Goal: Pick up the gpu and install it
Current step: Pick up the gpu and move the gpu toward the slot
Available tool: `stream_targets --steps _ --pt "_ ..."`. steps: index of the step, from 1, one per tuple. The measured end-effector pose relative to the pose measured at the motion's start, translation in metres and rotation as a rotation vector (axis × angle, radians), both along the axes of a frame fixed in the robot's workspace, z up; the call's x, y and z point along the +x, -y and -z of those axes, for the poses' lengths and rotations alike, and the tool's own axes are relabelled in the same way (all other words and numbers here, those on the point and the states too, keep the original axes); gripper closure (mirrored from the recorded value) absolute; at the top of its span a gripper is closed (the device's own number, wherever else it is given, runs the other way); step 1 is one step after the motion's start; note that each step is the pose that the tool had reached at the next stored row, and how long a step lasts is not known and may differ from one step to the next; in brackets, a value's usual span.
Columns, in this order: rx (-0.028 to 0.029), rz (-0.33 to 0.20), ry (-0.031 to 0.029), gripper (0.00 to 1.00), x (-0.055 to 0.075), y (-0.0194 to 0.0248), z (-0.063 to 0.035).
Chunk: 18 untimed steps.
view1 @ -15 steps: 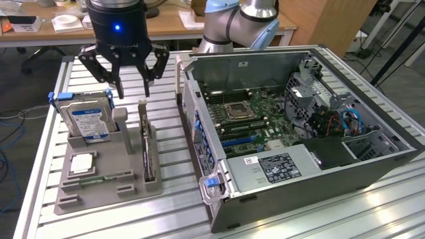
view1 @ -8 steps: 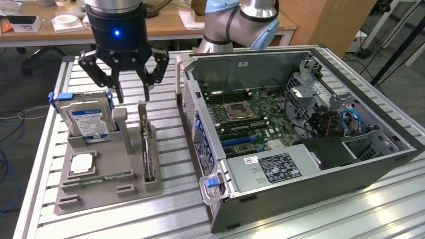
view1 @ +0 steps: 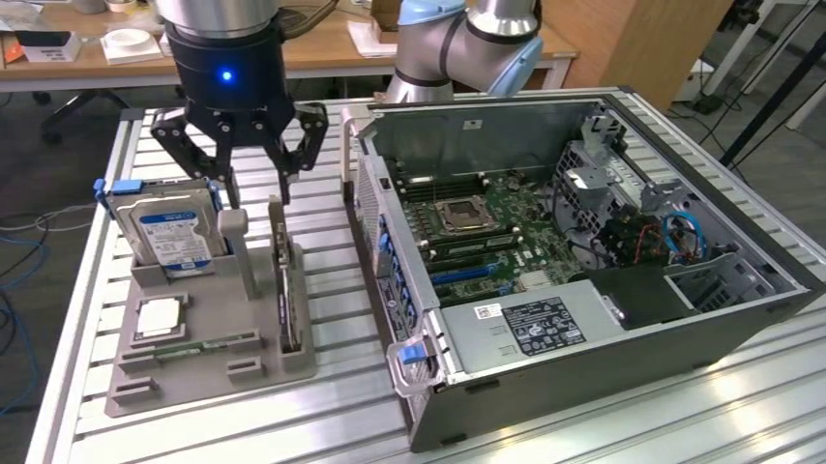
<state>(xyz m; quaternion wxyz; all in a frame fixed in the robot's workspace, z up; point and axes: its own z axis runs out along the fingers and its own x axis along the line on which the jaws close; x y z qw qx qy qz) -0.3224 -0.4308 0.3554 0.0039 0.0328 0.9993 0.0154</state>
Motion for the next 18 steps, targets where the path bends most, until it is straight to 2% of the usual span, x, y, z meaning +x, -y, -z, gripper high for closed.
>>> stream_targets --steps 11,18 --pt "-0.0031 0.000 -0.0001 0.47 -0.0038 0.0040 0.0066" --pt "-0.0033 0.000 -0.0001 0.47 -0.0046 0.0043 0.0080"
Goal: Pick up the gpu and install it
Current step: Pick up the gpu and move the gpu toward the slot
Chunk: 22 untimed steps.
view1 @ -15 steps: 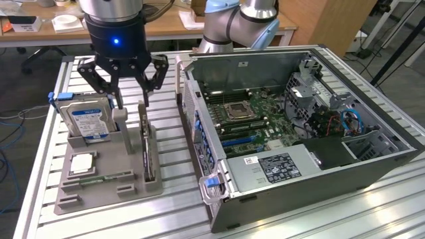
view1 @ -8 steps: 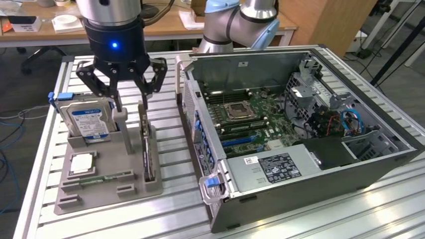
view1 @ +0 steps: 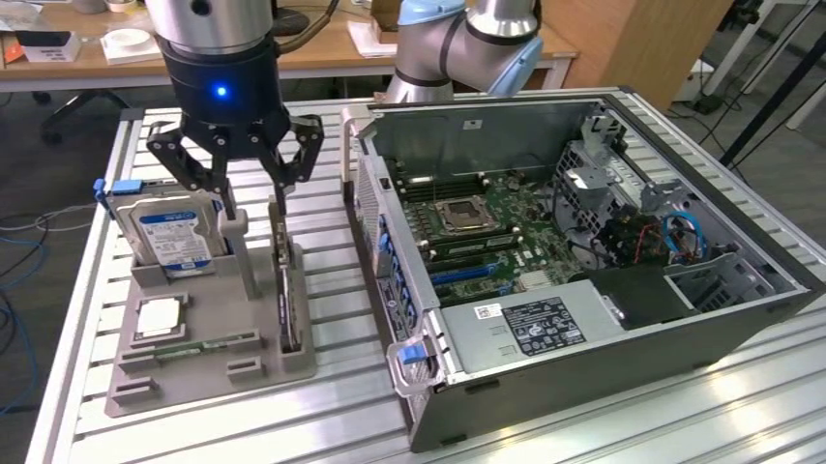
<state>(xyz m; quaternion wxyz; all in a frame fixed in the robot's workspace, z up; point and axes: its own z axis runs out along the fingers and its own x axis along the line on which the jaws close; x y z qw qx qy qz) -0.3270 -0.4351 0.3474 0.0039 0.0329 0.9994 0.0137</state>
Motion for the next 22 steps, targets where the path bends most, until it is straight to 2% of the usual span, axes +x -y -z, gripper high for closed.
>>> stream_targets --steps 2,14,22 --pt "0.0001 0.000 0.0002 0.47 0.000 0.0000 0.0005" --pt "0.0000 0.000 0.0016 0.47 0.000 0.0000 0.0219" --pt "-0.0027 0.000 0.0053 0.47 0.000 0.0000 0.0363"
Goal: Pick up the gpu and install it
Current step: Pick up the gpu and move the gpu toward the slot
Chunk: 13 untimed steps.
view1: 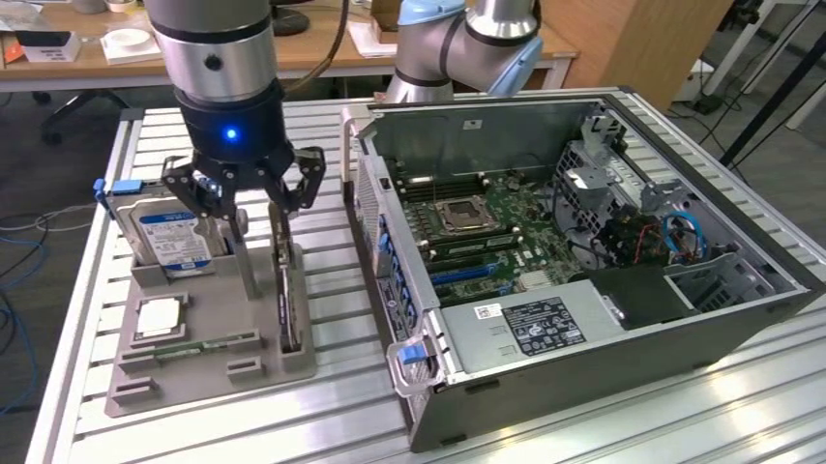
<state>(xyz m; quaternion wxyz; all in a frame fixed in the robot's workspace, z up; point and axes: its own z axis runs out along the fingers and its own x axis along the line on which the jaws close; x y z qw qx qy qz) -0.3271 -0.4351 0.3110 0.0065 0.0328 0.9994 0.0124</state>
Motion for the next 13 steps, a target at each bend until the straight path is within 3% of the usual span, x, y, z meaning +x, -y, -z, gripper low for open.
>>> stream_targets --steps 13 --pt "-0.0004 0.000 0.0081 0.47 0.000 0.0000 0.0233"
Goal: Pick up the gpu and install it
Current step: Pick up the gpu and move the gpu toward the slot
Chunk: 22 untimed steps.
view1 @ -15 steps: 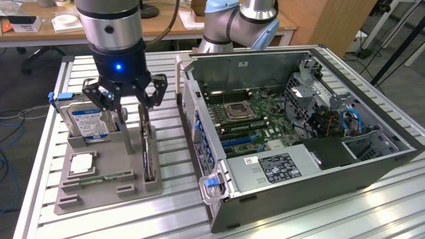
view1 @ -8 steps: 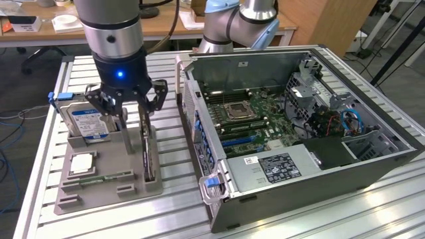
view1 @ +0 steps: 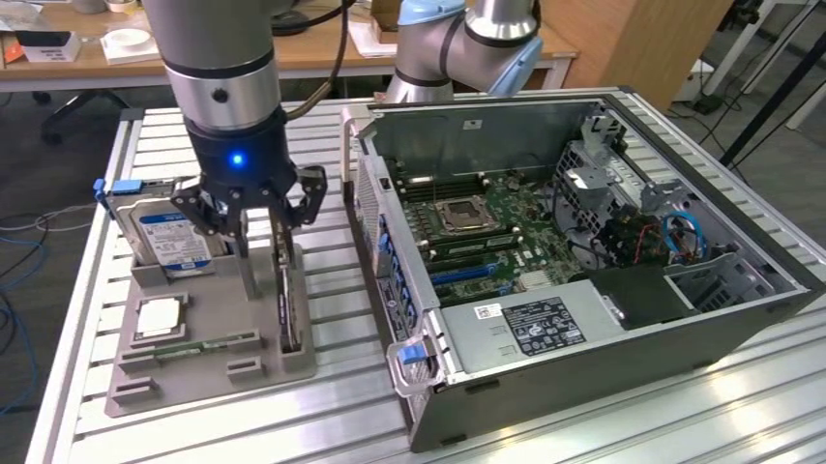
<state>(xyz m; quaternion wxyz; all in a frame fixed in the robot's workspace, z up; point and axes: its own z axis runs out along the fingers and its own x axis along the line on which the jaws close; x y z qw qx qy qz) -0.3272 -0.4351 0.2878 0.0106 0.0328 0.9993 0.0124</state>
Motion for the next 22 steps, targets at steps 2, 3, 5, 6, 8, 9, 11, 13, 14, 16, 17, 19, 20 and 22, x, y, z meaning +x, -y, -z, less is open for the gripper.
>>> stream_targets --steps 2,3,5,6,8,9,11,13,14,16,17,19,20,22 --pt "-0.0001 0.000 0.0000 0.47 0.000 0.0000 0.0006" --pt "-0.0001 0.000 0.0000 0.47 0.000 0.0000 0.0006" --pt "-0.0001 0.000 0.0000 0.47 0.000 0.0000 0.0008" --pt "0.0002 0.000 0.0003 0.47 0.000 0.0000 0.0018" --pt "-0.0001 0.000 0.0002 0.47 0.000 0.0000 0.0039" --pt "-0.0002 0.000 0.0003 0.47 0.000 0.0001 0.0052" --pt "-0.0008 0.000 0.0002 0.47 0.000 0.0003 0.0083" --pt "-0.0029 0.000 0.0003 0.47 0.000 0.0005 0.0112" --pt "-0.0052 0.000 0.0003 0.47 0.001 0.0005 0.0123" --pt "-0.0102 0.000 0.0002 0.47 0.002 0.0005 0.0143" --pt "-0.0126 0.000 0.0002 0.47 0.002 0.0005 0.0154" --pt "-0.0178 0.000 0.0003 0.47 0.003 0.0007 0.0175" --pt "-0.0212 0.000 0.0002 0.47 0.004 0.0008 0.0184" --pt "-0.0287 0.000 0.0003 0.47 0.005 0.0011 0.0201"
